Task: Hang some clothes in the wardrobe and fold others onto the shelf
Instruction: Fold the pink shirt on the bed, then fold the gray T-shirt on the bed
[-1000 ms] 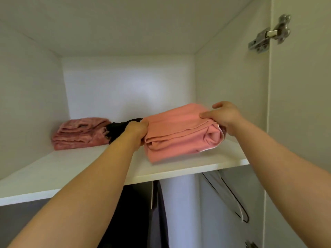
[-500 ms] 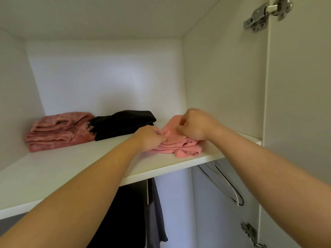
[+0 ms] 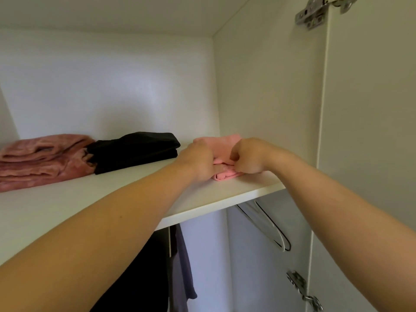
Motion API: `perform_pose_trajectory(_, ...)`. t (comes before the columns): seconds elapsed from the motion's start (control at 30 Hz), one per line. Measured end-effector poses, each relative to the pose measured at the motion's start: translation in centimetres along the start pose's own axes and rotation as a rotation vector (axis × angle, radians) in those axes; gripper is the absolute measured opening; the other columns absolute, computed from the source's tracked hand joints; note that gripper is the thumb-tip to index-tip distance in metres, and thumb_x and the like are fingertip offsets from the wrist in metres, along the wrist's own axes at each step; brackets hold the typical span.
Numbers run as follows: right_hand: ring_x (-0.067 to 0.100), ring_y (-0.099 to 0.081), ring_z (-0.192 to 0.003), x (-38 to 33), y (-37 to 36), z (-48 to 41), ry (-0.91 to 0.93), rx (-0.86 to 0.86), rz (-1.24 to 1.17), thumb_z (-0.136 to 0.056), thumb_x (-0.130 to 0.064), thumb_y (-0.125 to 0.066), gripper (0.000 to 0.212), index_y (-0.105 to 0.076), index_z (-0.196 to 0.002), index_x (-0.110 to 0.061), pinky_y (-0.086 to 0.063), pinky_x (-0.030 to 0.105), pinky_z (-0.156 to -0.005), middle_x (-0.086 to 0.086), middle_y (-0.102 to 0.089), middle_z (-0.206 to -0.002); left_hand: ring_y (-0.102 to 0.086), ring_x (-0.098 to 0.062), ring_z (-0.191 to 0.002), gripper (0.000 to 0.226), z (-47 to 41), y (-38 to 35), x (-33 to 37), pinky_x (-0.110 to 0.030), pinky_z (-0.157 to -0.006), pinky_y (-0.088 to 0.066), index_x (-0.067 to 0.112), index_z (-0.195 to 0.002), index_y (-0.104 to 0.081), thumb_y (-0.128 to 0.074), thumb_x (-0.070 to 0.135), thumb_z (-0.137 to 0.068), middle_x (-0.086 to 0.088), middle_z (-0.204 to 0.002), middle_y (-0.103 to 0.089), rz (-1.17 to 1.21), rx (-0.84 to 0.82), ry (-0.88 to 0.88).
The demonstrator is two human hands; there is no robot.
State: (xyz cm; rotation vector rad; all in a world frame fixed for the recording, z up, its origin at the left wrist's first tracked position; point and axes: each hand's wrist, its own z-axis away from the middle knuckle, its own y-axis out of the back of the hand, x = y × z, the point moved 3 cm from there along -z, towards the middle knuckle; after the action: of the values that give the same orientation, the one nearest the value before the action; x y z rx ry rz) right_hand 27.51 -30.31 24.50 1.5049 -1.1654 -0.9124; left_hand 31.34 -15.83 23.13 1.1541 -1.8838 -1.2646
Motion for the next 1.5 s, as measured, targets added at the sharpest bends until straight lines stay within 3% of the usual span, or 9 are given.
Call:
perform_pose_trajectory(0.17, 0.030, -0.064, -0.101, 1.2, -1.0, -3.6, 0.033, -0.053, 0.164, -0.090, -0.008, -0.052, 0.027, -0.070, -0.110, -0.010, -0.040, 0.027, -0.069, 0.009, -0.070, -0.111, -0.064, -0.020, -0.092, 0.024, -3.3, -1.6, 0.7, -0.025, -0.063, -0.038, 0.017, -0.102, -0.072, -0.052, 0.031, -0.100, -0.001, -0.105, -0.068, -0.195, -0.032, -0.186)
perform_pose_trajectory(0.33, 0.022, -0.052, -0.092, 2.2, -1.2, -7.6, 0.119, -0.061, 0.183, -0.097, -0.007, -0.050, 0.011, -0.057, -0.097, -0.016, -0.033, 0.021, -0.071, 0.006, -0.061, -0.102, -0.063, -0.023, -0.086, 0.036, -7.2, -2.7, -0.3, -0.032, -0.076, -0.049, 0.013, -0.085, -0.065, -0.050, 0.044, -0.097, -0.003, -0.091, -0.070, -0.335, -0.186, -0.141)
perform_pose_trajectory(0.43, 0.023, -0.058, -0.110, 4.0, -2.8, -11.1, 0.094, -0.083, 0.184, -0.099, -0.014, -0.049, 0.027, -0.066, -0.119, -0.009, -0.033, 0.015, -0.074, 0.008, -0.065, -0.123, -0.064, -0.026, -0.090, 0.021, -9.8, -3.1, -1.0, -0.039, -0.082, -0.054, 0.014, -0.095, -0.073, -0.054, 0.022, -0.090, -0.006, -0.094, -0.071, -0.393, -0.208, -0.111)
perform_pose_trajectory(0.73, 0.026, -0.051, -0.127, 5.8, -5.5, -18.0, 0.094, -0.047, 0.086, -0.100, -0.012, -0.044, 0.037, -0.057, -0.135, -0.010, -0.034, 0.025, -0.099, 0.008, -0.056, -0.139, -0.062, -0.031, -0.102, 0.031, -14.9, -5.6, -4.0, -0.028, -0.079, -0.044, 0.014, -0.109, -0.071, -0.043, 0.019, -0.098, -0.011, -0.109, -0.070, -0.396, -0.210, -0.026)
perform_pose_trajectory(1.03, 0.031, -0.055, -0.123, 5.0, -6.1, -17.6, 0.075, -0.120, 0.008, -0.103, -0.014, -0.042, 0.035, -0.056, -0.133, -0.005, -0.041, 0.029, -0.098, 0.016, -0.057, -0.137, -0.049, -0.033, -0.128, 0.046, -12.6, -6.2, -3.4, -0.028, -0.107, -0.032, 0.005, -0.147, -0.038, -0.030, 0.027, -0.107, -0.017, -0.145, -0.049, -0.247, -0.321, 0.114)
perform_pose_trajectory(1.13, 0.018, -0.064, -0.086, 4.1, -3.6, -15.5, 0.090, -0.078, -0.244, -0.103, -0.010, -0.044, 0.017, -0.060, -0.109, -0.012, -0.050, 0.013, -0.073, 0.008, -0.066, -0.102, -0.053, -0.028, -0.117, 0.046, -10.8, -2.5, -2.3, -0.026, -0.089, -0.037, 0.002, -0.145, -0.040, -0.039, 0.024, -0.105, -0.017, -0.138, -0.054, -0.144, -0.199, 0.173)
perform_pose_trajectory(1.2, 0.020, -0.057, -0.081, 3.4, -1.3, -13.9, 0.098, -0.051, -0.362, -0.103, -0.012, -0.044, 0.013, -0.056, -0.099, -0.013, -0.048, 0.020, -0.073, 0.006, -0.059, -0.095, -0.054, -0.028, -0.118, 0.039, -8.6, 0.7, -1.9, -0.030, -0.093, -0.042, 0.005, -0.137, -0.052, -0.042, 0.021, -0.103, -0.016, -0.136, -0.057, -0.037, -0.043, 0.244)
perform_pose_trajectory(1.33, 0.024, -0.057, -0.066, 1.6, 1.4, -9.5, 0.098, 0.067, -0.423, -0.099, -0.022, -0.042, 0.035, -0.059, -0.070, -0.011, -0.039, 0.023, -0.050, 0.004, -0.061, -0.070, -0.066, -0.032, -0.087, 0.035, -1.5, 4.1, -1.1, -0.039, -0.081, -0.054, 0.003, -0.084, -0.069, -0.050, 0.028, -0.099, -0.014, -0.089, -0.071, 0.171, 0.199, 0.359)
perform_pose_trajectory(1.5, 0.023, -0.059, -0.073, -5.1, 2.0, 1.3, 0.281, 0.234, -0.583, -0.105, -0.035, -0.036, 0.045, -0.064, -0.088, -0.004, -0.038, 0.026, -0.058, 0.012, -0.065, -0.082, -0.063, -0.014, -0.069, 0.037, 12.3, 6.1, 0.7, -0.029, -0.065, -0.049, 0.012, -0.075, -0.069, -0.054, 0.036, -0.098, 0.004, -0.069, -0.068, 0.332, 0.546, 0.495)
